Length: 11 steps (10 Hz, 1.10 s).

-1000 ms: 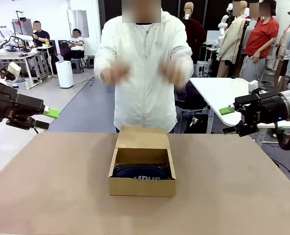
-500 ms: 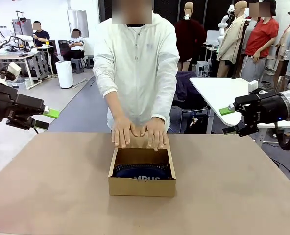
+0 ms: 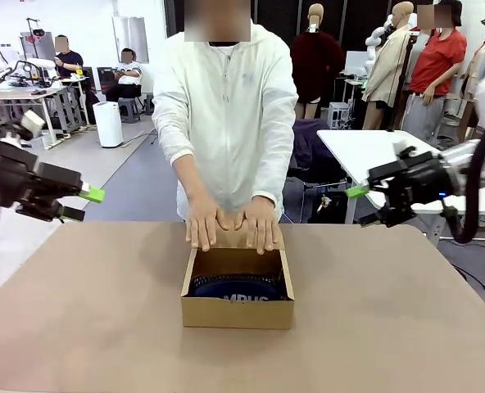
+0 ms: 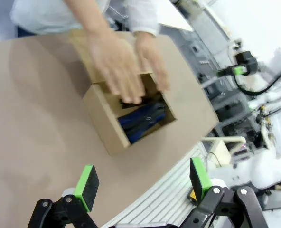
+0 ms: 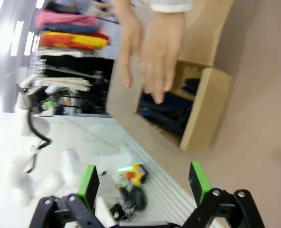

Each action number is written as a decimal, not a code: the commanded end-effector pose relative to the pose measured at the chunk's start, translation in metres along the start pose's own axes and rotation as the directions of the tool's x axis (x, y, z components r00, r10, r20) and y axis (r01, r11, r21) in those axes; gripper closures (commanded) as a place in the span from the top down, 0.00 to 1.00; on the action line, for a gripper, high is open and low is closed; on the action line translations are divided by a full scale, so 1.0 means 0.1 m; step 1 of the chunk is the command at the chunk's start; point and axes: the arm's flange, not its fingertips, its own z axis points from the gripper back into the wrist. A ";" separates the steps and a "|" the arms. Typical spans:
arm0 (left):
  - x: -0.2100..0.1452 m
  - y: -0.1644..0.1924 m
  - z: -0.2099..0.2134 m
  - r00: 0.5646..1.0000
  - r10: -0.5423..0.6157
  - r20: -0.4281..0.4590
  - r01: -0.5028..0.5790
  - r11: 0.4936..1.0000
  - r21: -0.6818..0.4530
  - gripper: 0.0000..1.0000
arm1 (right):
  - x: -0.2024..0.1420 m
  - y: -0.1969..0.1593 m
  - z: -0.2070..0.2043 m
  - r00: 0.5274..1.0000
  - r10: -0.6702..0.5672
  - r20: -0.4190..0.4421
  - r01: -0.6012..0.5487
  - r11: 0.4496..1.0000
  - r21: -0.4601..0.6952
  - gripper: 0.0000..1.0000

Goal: Pack the items into the box.
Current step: Close the Mailer Box.

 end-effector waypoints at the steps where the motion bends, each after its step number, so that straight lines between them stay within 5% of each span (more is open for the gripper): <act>1: 0.31 0.31 -0.46 0.990 0.131 -0.049 -0.126 0.988 0.090 1.00 | 0.51 -0.05 -0.37 0.999 -0.036 -0.015 0.032 0.978 -0.206 1.00; 4: 0.26 0.93 -1.29 0.974 0.220 -0.055 -0.223 0.974 -0.040 1.00 | 0.84 -0.42 -0.89 0.999 0.023 0.025 -0.018 0.985 -0.172 1.00; 6: 0.23 1.08 -1.48 0.957 0.286 0.043 -0.279 0.951 -0.131 1.00 | 0.85 -0.61 -0.99 0.999 -0.001 0.042 0.005 0.996 -0.087 1.00; 7: 0.35 1.05 -1.43 0.919 0.394 0.025 -0.387 0.912 -0.138 1.00 | 0.85 -0.61 -0.92 0.998 -0.055 0.010 0.056 0.992 -0.111 1.00; 8: 0.19 1.03 -1.46 0.961 0.275 -0.031 -0.276 0.961 -0.032 1.00 | 0.82 -0.59 -1.03 1.000 -0.014 0.018 0.017 0.987 -0.159 1.00; 11: 0.25 1.07 -1.51 0.949 0.315 -0.011 -0.315 0.947 -0.068 1.00 | 0.82 -0.67 -1.03 0.999 -0.033 0.012 0.035 0.989 -0.142 1.00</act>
